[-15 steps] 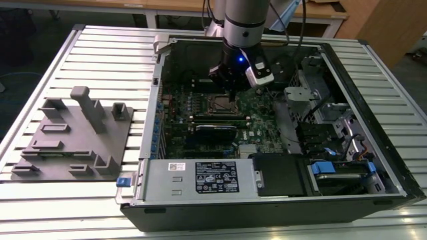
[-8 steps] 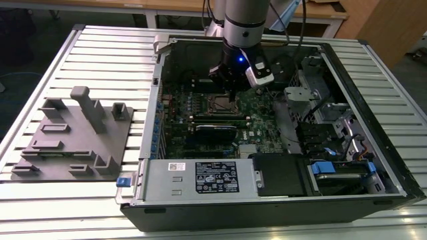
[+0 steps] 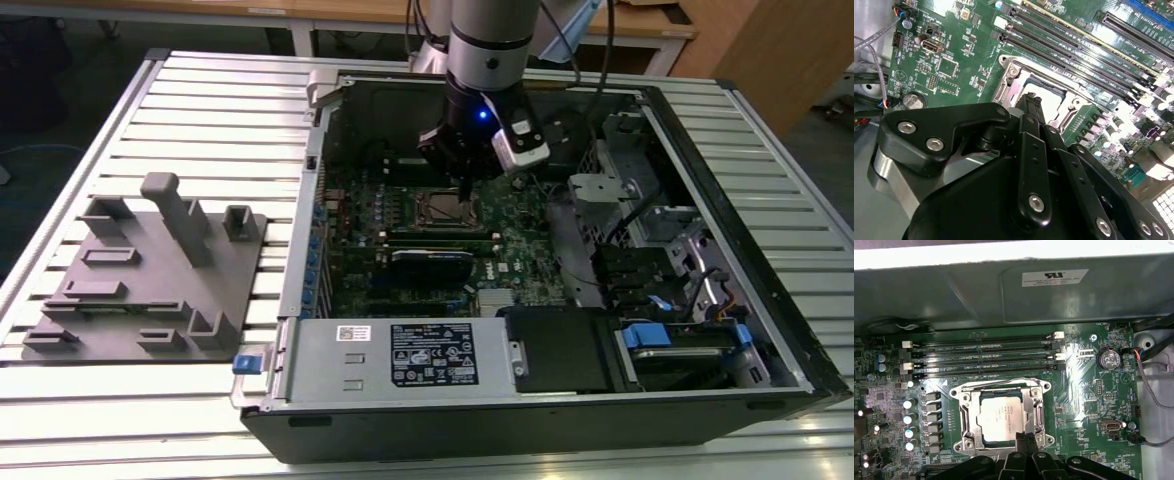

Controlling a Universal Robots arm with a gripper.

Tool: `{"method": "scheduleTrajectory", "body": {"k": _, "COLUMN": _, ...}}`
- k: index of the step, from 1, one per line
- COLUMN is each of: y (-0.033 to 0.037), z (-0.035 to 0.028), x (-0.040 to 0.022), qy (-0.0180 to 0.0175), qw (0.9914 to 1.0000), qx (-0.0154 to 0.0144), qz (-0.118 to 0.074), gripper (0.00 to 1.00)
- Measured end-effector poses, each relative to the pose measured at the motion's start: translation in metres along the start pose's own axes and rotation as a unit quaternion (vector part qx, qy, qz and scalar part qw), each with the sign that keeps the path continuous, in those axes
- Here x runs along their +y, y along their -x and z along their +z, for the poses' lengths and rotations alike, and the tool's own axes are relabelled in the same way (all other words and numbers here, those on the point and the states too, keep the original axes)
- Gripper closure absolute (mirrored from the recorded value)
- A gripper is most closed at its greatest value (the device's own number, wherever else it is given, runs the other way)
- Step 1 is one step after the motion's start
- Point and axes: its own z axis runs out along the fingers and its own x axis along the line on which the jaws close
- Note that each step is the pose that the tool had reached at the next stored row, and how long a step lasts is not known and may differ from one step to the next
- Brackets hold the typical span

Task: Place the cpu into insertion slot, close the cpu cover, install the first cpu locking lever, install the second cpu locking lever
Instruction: 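Install the second cpu locking lever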

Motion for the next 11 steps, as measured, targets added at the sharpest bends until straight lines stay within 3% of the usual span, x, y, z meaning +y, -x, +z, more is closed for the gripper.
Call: {"method": "scheduleTrajectory", "body": {"k": 11, "y": 0.0002, "z": -0.0001, "x": -0.0024, "qy": 0.0002, "qw": 0.99999, "qx": 0.0000, "qz": 0.005, "gripper": 0.90}}
